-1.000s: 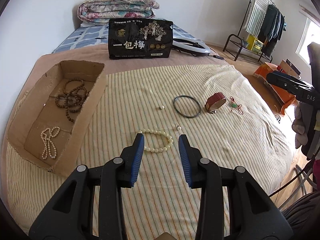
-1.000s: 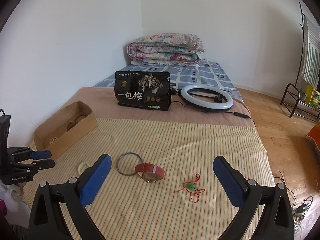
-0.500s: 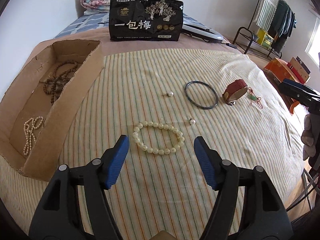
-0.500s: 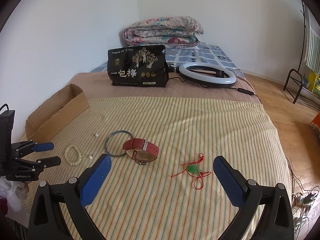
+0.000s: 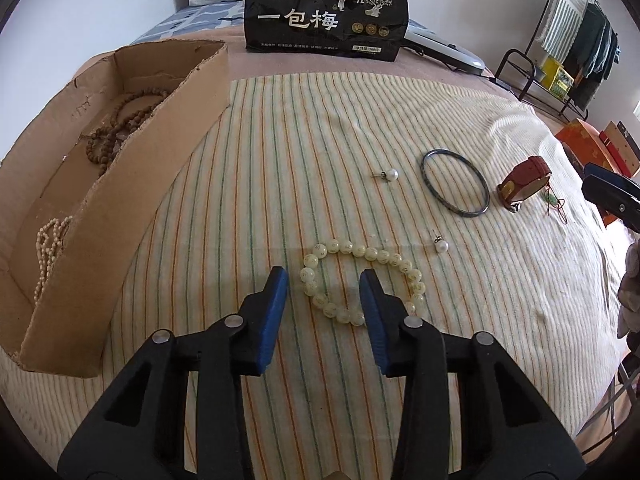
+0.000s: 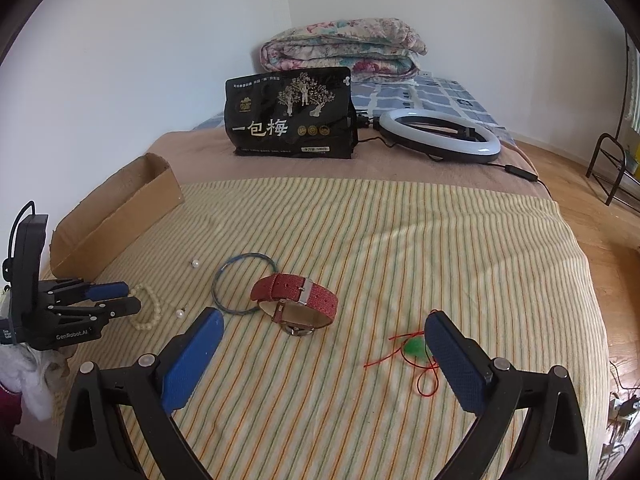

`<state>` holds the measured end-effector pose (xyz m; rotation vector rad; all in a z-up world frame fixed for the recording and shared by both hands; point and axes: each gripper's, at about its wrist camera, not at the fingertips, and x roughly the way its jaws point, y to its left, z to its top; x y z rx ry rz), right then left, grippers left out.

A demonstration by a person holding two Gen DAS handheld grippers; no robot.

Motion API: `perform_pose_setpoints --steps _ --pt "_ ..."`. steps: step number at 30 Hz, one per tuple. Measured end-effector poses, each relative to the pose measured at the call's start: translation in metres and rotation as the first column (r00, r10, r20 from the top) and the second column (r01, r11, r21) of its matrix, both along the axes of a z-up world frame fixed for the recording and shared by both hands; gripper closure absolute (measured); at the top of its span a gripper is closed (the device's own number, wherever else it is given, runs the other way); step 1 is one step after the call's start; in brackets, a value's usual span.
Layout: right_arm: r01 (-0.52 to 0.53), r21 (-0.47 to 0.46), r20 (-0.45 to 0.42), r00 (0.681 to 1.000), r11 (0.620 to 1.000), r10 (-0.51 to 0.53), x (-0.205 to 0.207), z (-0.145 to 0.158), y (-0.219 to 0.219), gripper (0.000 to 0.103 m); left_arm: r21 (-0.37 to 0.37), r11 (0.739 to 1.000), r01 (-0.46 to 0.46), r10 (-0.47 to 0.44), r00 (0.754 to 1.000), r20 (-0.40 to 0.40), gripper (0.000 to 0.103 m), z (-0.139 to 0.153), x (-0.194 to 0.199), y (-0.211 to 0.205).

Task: Organize jewelry
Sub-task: 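Close the left tool on the pearl bracelet while the right tool grasps the red watch, then carry the pearl bracelet and red watch with both tools over the cardboard box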

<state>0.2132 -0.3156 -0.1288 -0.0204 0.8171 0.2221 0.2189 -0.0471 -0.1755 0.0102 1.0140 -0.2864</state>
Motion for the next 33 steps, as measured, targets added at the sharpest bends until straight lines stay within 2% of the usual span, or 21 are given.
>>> perform_pose_setpoints --steps 2,6,9,14,17,22,25,28,30,33 --pt "-0.008 -0.009 -0.009 1.0 1.0 0.007 0.005 -0.004 0.003 0.009 0.003 1.0 0.0 0.0 1.0 0.002 0.065 -0.003 0.001 -0.001" --pt "-0.013 -0.035 -0.02 1.0 0.999 0.012 0.013 -0.012 0.008 0.01 0.0 1.0 -0.003 0.003 1.0 0.004 0.065 -0.004 0.002 -0.001" --pt "-0.018 -0.034 -0.035 0.999 0.999 0.017 0.015 -0.017 0.008 0.025 -0.002 1.0 -0.007 0.007 1.0 0.005 0.069 -0.005 0.005 0.0" --pt "-0.021 -0.055 -0.047 0.999 0.998 0.018 0.019 -0.025 0.006 0.026 0.002 1.0 -0.009 0.009 1.0 0.021 0.073 -0.007 0.008 -0.001" --pt "-0.018 -0.054 -0.053 0.999 0.998 0.015 0.023 -0.029 0.005 0.033 -0.001 1.0 -0.01 0.01 1.0 0.028 0.077 -0.007 0.009 -0.001" --pt "-0.022 -0.068 -0.065 0.998 0.997 0.017 0.034 -0.039 0.008 0.035 -0.004 1.0 -0.003 0.003 0.999 0.033 0.092 -0.008 0.01 -0.003" --pt "-0.017 -0.082 -0.07 0.997 0.997 0.011 0.042 -0.045 0.01 0.04 -0.003 1.0 -0.003 0.003 0.999 0.037 0.096 -0.008 0.011 -0.004" --pt "-0.019 -0.085 -0.078 0.997 0.996 0.012 0.047 -0.049 0.012 0.05 0.001 1.0 0.0 0.0 0.999 0.041 0.098 -0.008 0.01 -0.005" --pt "-0.033 -0.08 -0.085 0.996 0.996 0.027 0.049 -0.051 0.015 0.068 0.002 1.0 0.0 0.0 0.999 0.042 0.098 -0.007 0.01 -0.006" --pt "-0.055 -0.053 -0.089 0.995 0.997 0.05 0.05 -0.05 0.019 0.08 -0.009 1.0 -0.002 0.002 0.999 0.044 0.098 -0.003 0.008 -0.005"
